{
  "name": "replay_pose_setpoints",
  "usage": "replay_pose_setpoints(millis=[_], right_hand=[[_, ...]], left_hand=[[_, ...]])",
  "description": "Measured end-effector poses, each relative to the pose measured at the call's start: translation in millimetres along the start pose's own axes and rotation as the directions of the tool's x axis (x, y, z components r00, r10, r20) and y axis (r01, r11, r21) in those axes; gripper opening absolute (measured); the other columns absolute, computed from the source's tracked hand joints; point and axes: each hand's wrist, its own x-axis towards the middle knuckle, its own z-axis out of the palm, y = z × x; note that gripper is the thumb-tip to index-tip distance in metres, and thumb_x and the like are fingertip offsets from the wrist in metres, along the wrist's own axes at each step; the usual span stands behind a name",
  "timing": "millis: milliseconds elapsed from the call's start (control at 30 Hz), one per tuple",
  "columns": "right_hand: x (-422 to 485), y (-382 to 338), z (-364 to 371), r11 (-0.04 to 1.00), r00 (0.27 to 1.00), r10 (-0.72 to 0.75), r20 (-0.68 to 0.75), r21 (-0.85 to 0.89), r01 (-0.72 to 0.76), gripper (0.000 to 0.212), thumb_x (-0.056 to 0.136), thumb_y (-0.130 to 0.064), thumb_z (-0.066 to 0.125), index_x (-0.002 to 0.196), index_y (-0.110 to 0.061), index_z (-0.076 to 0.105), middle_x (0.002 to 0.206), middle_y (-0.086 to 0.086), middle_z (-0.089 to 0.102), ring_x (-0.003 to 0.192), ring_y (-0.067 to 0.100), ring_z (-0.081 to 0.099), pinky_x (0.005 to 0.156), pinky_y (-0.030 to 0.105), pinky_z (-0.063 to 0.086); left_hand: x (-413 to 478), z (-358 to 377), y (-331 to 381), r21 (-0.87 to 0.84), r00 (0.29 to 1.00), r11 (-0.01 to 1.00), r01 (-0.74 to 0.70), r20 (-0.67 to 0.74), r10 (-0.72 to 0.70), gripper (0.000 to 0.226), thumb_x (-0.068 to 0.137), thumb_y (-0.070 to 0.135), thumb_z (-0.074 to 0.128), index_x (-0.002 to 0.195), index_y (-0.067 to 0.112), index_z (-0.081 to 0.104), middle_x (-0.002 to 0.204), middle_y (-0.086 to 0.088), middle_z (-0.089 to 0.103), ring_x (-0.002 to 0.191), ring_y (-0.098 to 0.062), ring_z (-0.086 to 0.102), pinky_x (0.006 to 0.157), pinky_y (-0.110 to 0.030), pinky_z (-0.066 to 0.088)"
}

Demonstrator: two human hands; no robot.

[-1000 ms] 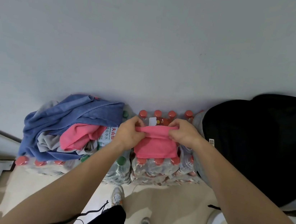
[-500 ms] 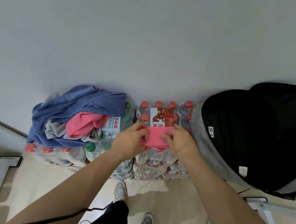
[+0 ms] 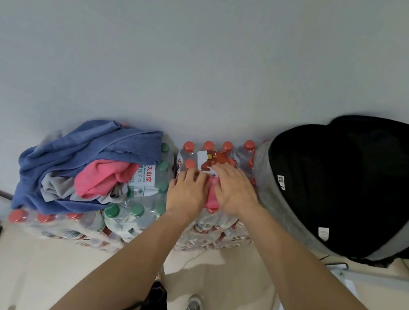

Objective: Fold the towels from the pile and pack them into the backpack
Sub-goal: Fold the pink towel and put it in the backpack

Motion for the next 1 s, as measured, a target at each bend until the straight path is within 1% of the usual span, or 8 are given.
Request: replay_pose_setpoints(millis=[133,200,367,567,700,800,900,1000], right_hand=[[1.8,15.9,23.2,0.984,0.996,-0.075,0.037,-0.156,0.08,0.071,0.095,-0.047,-0.004,0.155,-0.02,0.022,0.162,0.0,0.025,0.15,0.018,0.017,0.123,0.042,0.012],[-1.3,22.0,33.8,0.977,0.997,-0.071,0.001,-0.199,0.07,0.065,0.099,-0.046,0.001,0.155,-0.021,0.023,0.161,0.001,0.027,0.15,0.018,0.02,0.122,0.044,0.018],[-0.4,31.8,54.4,0.982,0.994,-0.033,-0.104,-0.187,0.013,0.056,0.103,-0.045,0.013,0.154,-0.027,0.024,0.159,0.001,0.032,0.149,0.023,0.023,0.12,0.047,0.023],[-0.1,25.3,47.0,0.996,0.999,-0.019,-0.046,-0.093,0.014,0.052,0.103,-0.044,0.016,0.154,-0.033,0.019,0.163,-0.004,0.017,0.152,0.022,0.004,0.122,0.049,0.009],[3.7,15.5,32.7,0.997,0.997,0.067,0.034,-0.029,-0.066,0.045,0.102,-0.041,0.029,0.146,-0.033,0.033,0.163,-0.003,0.013,0.152,0.022,-0.004,0.122,0.051,0.003],[1.1,9.2,19.5,0.998,0.999,0.046,0.006,-0.053,-0.046,0.04,0.096,-0.035,0.048,0.134,-0.022,0.046,0.148,0.003,0.037,0.145,0.025,0.023,0.119,0.051,0.02],[-11.5,4.6,3.3,0.999,0.999,-0.027,0.024,-0.038,0.028,0.03,0.09,-0.028,0.06,0.117,-0.018,0.052,0.117,0.003,0.062,0.114,0.025,0.058,0.101,0.045,0.042],[-25.6,6.9,-12.1,0.998,0.992,-0.054,0.11,0.027,0.051,0.034,0.09,-0.031,0.063,0.119,-0.02,0.048,0.111,0.004,0.065,0.101,0.027,0.064,0.084,0.041,0.051]], left_hand=[[-0.1,4.0,-2.8,0.0,1.0,1.0,-0.012,-0.021,0.012,0.033,0.101,0.047,0.033,0.117,0.031,0.055,0.123,-0.002,0.053,0.113,-0.027,0.052,0.088,-0.045,0.044],[-0.7,6.9,-4.4,-0.014,0.999,1.0,-0.009,-0.03,0.009,0.033,0.102,0.048,0.031,0.119,0.031,0.054,0.125,-0.002,0.051,0.115,-0.026,0.05,0.091,-0.044,0.045],[0.2,15.2,-10.4,-0.033,1.0,0.999,-0.004,0.006,0.004,0.038,0.103,0.049,0.022,0.137,0.037,0.036,0.146,-0.005,0.033,0.14,-0.029,0.027,0.11,-0.048,0.034],[1.9,9.2,-6.8,0.026,0.998,0.999,0.025,0.054,-0.026,0.039,0.102,0.05,0.021,0.138,0.043,0.034,0.151,-0.003,0.026,0.137,-0.029,0.026,0.108,-0.049,0.035],[1.7,-2.8,-5.5,0.02,0.991,0.997,0.078,0.104,-0.08,0.036,0.1,0.051,0.029,0.13,0.037,0.045,0.147,-0.001,0.029,0.13,-0.027,0.029,0.105,-0.048,0.035],[2.2,-16.0,-6.3,0.091,0.986,0.994,0.053,0.151,-0.066,0.041,0.097,0.052,0.038,0.126,0.026,0.051,0.142,-0.004,0.037,0.127,-0.028,0.033,0.103,-0.048,0.035],[-3.1,-32.8,-4.1,0.126,0.983,0.992,-0.008,0.182,-0.015,0.041,0.094,0.05,0.047,0.123,0.022,0.052,0.131,-0.003,0.05,0.122,-0.027,0.043,0.103,-0.045,0.035],[-11.8,-50.3,1.6,0.111,0.979,0.99,-0.091,0.194,0.068,0.03,0.093,0.045,0.049,0.112,0.021,0.05,0.11,-0.001,0.061,0.106,-0.024,0.056,0.098,-0.041,0.036]])
